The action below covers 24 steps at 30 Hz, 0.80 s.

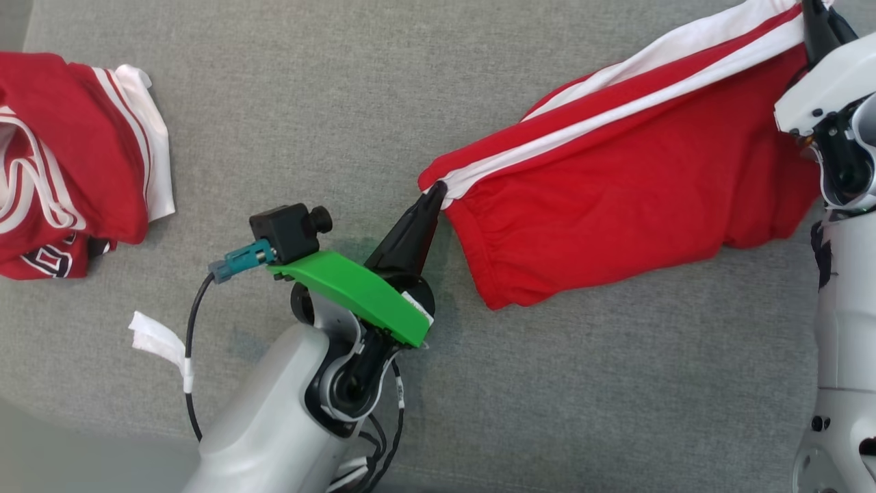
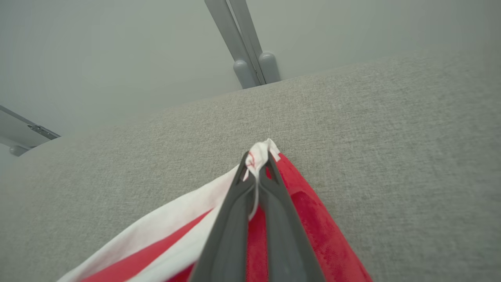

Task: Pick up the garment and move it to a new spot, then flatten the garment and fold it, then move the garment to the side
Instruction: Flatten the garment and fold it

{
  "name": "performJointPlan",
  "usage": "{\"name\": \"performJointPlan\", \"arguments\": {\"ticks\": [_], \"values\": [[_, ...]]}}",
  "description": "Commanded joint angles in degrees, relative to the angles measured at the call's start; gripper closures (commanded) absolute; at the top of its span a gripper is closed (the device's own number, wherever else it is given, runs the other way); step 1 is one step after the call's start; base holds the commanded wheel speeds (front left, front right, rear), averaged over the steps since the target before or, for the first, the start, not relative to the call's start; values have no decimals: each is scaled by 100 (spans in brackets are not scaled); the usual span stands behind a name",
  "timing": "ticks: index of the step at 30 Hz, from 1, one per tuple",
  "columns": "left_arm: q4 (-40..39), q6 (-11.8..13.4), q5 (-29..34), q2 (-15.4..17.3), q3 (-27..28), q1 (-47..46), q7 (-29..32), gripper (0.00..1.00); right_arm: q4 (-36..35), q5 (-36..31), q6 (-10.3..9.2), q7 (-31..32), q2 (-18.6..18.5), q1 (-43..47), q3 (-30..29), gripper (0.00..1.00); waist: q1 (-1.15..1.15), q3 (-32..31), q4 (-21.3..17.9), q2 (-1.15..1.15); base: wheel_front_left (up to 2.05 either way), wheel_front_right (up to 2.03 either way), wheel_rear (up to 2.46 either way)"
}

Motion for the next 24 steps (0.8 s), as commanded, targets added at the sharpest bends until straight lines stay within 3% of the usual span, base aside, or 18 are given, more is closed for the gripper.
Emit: {"name": "performJointPlan", "arguments": {"ticks": [1,9,11,12,13,14,19,24], "values": [[66,-39,22,-35,-6,-139,-34,100,117,-60,-6,-89,-6,-132,12,100,0,154,142,0,0,0,0],[350,-118,38,-111,-38,-340,-106,99,609,-393,-6,-392,28,-435,-35,100,0,209,78,0,0,0,0],[401,-137,36,-100,-27,-362,-125,83,691,-504,-6,-450,33,-454,-72,99,0,195,45,0,0,0,0],[429,-134,40,-87,-13,-370,-129,53,726,-528,-6,-469,45,-464,-76,88,0,187,28,0,0,0,0],[457,-131,64,-64,-4,-380,-159,5,757,-556,-6,-510,66,-478,-69,48,0,172,4,0,0,0,0],[478,-131,74,-48,7,-380,-180,0,774,-583,-6,-549,79,-490,-54,0,0,155,-21,0,0,0,0],[490,13,313,80,89,-362,-465,0,709,-573,-5,-753,92,-538,80,0,0,41,-138,0,0,0,0],[309,244,926,318,119,-165,-982,0,473,-597,-6,-771,-197,-297,486,0,0,-167,-223,0,0,0,0]]}}
